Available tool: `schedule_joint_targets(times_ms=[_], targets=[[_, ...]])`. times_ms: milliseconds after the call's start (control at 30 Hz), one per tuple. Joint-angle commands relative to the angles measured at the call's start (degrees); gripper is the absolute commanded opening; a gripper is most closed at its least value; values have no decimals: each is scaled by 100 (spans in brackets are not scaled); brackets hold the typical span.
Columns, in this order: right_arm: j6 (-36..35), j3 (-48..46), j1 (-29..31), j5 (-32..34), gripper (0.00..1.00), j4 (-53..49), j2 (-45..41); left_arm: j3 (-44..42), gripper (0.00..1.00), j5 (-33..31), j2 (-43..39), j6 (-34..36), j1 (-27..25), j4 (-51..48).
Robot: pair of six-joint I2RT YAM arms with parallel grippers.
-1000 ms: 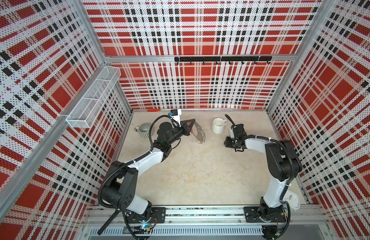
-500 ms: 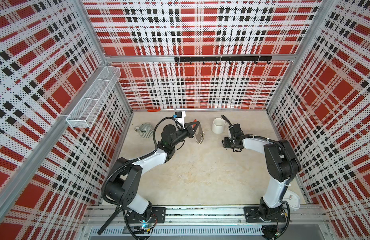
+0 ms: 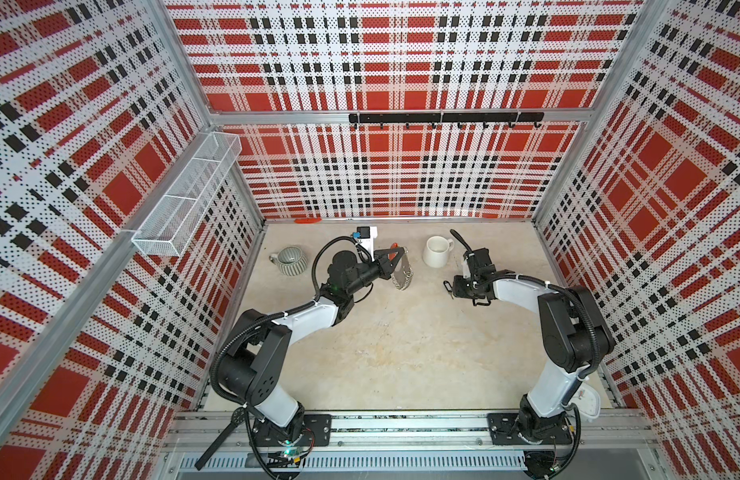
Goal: Put the keys on the keyring
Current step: 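Lower the open right gripper over the black-tagged key beside the white mug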
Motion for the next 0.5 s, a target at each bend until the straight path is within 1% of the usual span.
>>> schedule_joint_targets(times_ms=[0, 200, 467], targets=[[-89, -99, 25, -224, 32, 183, 51, 213, 0, 214, 16, 27, -42, 293], [-104, -104, 23, -274, 28, 325, 254, 203, 0, 260, -5, 37, -33, 294], [-120, -128, 24, -250, 27, 396, 356, 177, 0, 278, -40, 36, -17, 277]])
